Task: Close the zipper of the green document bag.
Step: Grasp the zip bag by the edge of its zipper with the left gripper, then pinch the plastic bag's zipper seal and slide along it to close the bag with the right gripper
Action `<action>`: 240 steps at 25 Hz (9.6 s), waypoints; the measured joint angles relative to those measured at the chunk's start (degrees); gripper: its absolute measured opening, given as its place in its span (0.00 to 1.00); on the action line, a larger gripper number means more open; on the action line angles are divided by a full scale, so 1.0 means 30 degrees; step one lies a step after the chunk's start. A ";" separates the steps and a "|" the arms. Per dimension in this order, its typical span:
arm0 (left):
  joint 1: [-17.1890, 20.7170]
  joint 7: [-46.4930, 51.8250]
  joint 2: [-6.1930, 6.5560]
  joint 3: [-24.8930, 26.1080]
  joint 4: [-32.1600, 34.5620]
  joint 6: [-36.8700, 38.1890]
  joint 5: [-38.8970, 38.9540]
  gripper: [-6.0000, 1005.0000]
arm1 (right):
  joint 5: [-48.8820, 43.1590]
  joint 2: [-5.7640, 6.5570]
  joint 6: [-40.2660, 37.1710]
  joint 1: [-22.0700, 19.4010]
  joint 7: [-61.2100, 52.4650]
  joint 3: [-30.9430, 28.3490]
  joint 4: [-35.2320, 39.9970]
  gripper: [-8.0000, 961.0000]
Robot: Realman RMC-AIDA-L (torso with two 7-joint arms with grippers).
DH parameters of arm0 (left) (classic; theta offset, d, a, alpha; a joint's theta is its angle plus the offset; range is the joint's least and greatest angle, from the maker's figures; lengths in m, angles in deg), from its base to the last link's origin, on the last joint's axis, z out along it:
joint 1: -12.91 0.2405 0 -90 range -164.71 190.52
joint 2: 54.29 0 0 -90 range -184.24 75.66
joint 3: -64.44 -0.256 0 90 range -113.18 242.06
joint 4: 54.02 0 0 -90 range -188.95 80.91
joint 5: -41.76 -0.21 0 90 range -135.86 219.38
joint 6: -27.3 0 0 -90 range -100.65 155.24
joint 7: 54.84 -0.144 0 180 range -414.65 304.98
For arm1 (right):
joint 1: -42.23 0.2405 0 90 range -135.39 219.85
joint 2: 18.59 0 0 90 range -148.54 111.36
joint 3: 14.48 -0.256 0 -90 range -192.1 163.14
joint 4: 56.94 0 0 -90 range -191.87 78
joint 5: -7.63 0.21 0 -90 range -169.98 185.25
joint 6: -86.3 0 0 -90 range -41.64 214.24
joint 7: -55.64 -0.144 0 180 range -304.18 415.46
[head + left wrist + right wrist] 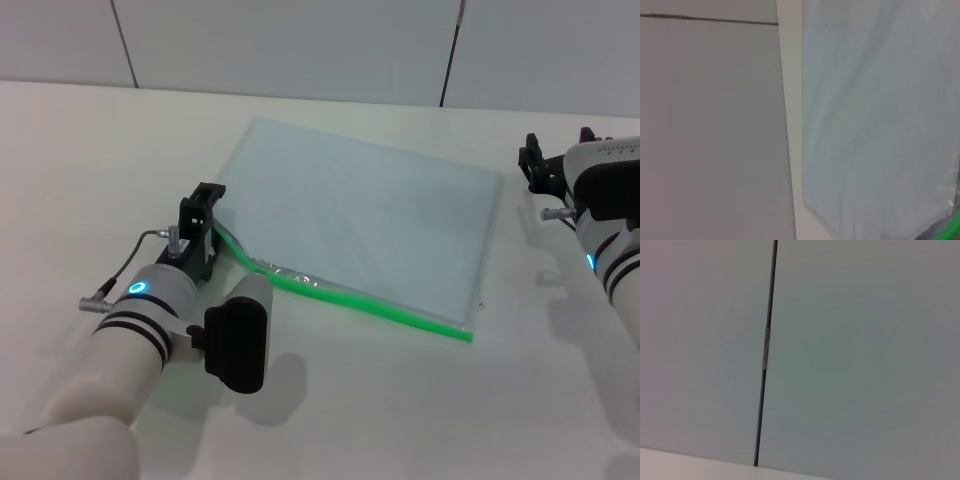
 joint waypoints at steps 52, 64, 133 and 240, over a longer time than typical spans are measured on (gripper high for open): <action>-0.0261 0.0313 -0.0008 0.0037 0.1062 -0.1771 -0.0700 0.15 | -0.0118 -0.0027 -0.0015 0.0000 0.0000 0.0192 0.0176 0.70; -0.0221 0.4283 -0.0030 0.0036 0.0984 -0.2786 -0.1994 0.07 | -0.0589 0.0055 -0.0573 0.0091 0.0032 0.0870 0.1650 0.69; -0.0121 0.5686 -0.0005 0.0006 0.0477 -0.4551 -0.5847 0.06 | -0.4220 0.0303 -0.0713 -0.1592 0.9587 0.1727 1.0753 0.64; 0.0116 0.4884 -0.0029 0.0007 0.0828 -0.4387 -0.6978 0.06 | -0.4189 0.0175 -0.0529 -0.1405 0.9437 0.1699 0.9754 0.11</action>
